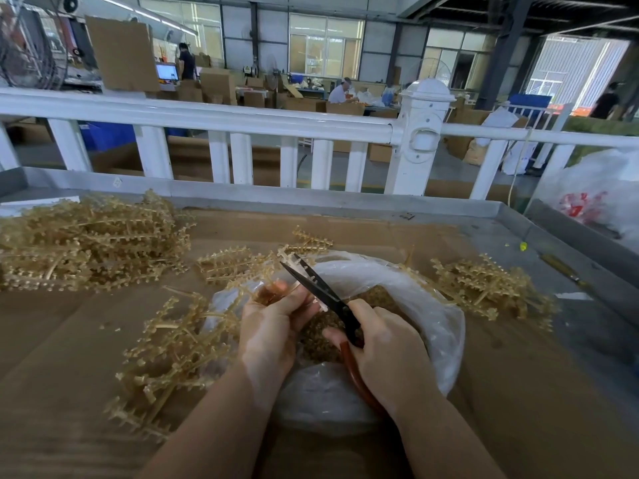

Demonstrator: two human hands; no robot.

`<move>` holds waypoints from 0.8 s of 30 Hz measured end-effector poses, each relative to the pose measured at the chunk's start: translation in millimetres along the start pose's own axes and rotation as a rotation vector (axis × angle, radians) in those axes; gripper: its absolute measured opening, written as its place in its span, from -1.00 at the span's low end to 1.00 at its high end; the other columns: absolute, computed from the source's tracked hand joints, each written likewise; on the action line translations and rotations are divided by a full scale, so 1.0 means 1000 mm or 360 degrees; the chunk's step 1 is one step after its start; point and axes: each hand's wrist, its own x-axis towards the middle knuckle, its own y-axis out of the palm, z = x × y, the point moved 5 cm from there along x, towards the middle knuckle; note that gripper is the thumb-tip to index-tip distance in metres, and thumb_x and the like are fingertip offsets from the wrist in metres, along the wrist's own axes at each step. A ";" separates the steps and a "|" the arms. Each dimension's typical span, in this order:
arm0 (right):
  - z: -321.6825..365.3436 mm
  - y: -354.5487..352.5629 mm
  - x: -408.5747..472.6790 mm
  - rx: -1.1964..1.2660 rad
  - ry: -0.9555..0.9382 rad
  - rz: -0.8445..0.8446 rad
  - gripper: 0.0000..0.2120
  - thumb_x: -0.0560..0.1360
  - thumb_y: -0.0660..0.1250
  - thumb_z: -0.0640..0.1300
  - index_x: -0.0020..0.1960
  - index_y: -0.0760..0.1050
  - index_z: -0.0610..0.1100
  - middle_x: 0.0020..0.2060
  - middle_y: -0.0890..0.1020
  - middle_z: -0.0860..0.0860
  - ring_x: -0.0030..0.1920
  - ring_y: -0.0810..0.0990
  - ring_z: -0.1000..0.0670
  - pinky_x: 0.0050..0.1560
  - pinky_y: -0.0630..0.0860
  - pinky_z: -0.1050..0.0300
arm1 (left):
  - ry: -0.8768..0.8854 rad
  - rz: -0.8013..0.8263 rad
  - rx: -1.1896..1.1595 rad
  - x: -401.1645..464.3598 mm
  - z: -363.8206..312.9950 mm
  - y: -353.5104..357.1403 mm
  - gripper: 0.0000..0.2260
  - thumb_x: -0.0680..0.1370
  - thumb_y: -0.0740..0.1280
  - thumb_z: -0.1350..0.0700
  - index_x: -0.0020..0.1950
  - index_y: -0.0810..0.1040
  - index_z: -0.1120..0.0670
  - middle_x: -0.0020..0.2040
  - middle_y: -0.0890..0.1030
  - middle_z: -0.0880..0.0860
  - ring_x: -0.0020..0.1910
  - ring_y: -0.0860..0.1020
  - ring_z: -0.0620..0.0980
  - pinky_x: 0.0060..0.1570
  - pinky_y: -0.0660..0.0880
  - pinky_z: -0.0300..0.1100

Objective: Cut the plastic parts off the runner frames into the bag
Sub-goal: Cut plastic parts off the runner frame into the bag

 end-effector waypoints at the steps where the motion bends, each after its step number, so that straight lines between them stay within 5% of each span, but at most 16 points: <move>1: 0.000 0.000 0.000 -0.0014 -0.0001 -0.0007 -0.65 0.47 0.22 0.20 -0.01 0.54 -0.07 -0.30 0.59 0.06 -0.27 0.54 0.06 -0.22 0.48 0.21 | 0.0000 0.0000 0.0002 0.000 0.000 0.000 -0.81 0.46 0.33 0.44 -0.19 0.44 0.17 -0.34 0.66 0.12 -0.36 0.65 -0.01 -0.29 0.62 -0.22; 5: -0.001 0.001 0.002 -0.0091 0.0007 -0.0035 -0.75 0.46 0.38 0.10 -0.03 0.54 -0.07 -0.34 0.58 0.05 -0.33 0.55 0.05 -0.29 0.41 0.26 | -0.0006 -0.0001 -0.0010 0.000 0.000 0.000 -0.82 0.46 0.33 0.43 -0.19 0.44 0.18 -0.33 0.67 0.12 -0.36 0.66 -0.01 -0.31 0.62 -0.24; 21: -0.003 0.005 0.004 -0.0115 0.0008 -0.0036 -0.70 0.48 0.32 0.17 0.00 0.55 -0.05 -0.35 0.57 0.08 -0.37 0.38 0.16 -0.32 0.33 0.33 | -0.0029 -0.0010 -0.0067 0.002 0.000 0.000 -0.82 0.44 0.36 0.42 -0.10 0.45 0.19 -0.25 0.66 0.17 -0.35 0.66 0.00 -0.34 0.61 -0.25; 24: -0.004 0.005 0.004 -0.0133 0.0006 -0.0045 -0.72 0.47 0.35 0.16 -0.03 0.55 -0.05 -0.37 0.58 0.08 -0.39 0.44 0.14 -0.33 0.32 0.32 | -0.0042 -0.0041 -0.0087 0.003 0.001 -0.002 -0.75 0.44 0.37 0.42 0.04 0.45 0.20 -0.24 0.66 0.17 -0.34 0.67 0.01 -0.36 0.60 -0.25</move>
